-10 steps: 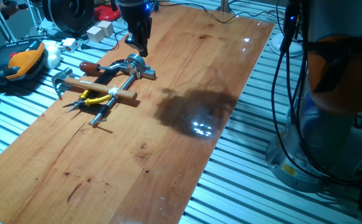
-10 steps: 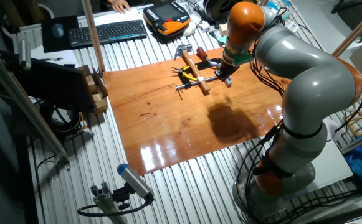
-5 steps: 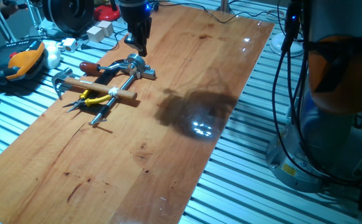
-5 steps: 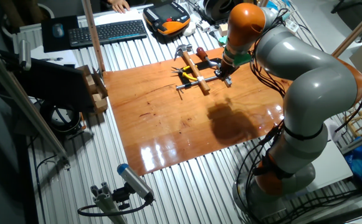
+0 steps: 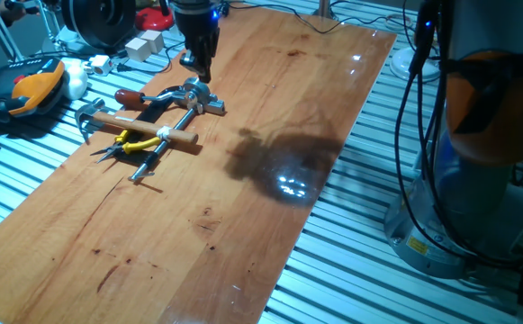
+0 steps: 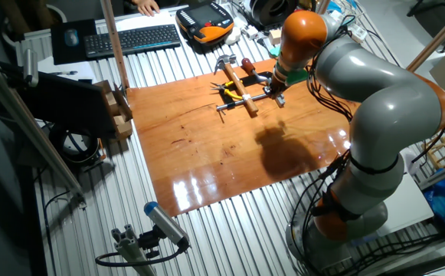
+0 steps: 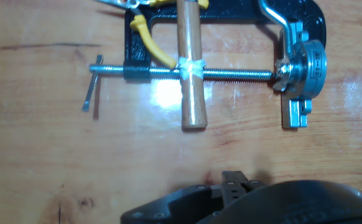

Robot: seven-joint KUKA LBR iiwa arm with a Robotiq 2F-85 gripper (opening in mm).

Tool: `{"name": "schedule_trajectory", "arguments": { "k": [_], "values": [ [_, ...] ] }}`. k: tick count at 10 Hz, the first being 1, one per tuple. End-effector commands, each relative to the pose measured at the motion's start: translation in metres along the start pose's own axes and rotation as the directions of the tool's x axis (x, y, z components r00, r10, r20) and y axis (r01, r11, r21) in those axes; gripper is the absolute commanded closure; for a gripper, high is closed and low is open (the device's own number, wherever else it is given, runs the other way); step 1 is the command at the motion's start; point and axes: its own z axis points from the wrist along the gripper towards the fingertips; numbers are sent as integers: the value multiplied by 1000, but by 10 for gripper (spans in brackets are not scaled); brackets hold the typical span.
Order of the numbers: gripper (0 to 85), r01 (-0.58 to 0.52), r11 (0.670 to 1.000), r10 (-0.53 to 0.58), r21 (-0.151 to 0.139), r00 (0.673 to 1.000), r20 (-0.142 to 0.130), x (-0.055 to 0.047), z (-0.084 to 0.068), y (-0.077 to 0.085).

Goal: Pull up the lever

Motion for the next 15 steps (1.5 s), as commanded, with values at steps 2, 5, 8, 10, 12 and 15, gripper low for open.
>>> {"name": "schedule_trajectory", "arguments": {
  "k": [2,5,8,10,12,15],
  "values": [
    [850,-5,1000,5,-1,1000,10,-5,4,-5],
    [850,-15,1000,15,-13,1000,-1,-17,8,-13],
    [850,-36,999,36,-8,999,-5,-22,16,-16],
    [850,-52,998,52,-24,999,-14,-23,19,-15],
    [850,-63,998,63,-21,998,-16,-27,18,-14],
    [850,-53,998,52,-29,998,-28,-41,17,-17]
  ]
}}
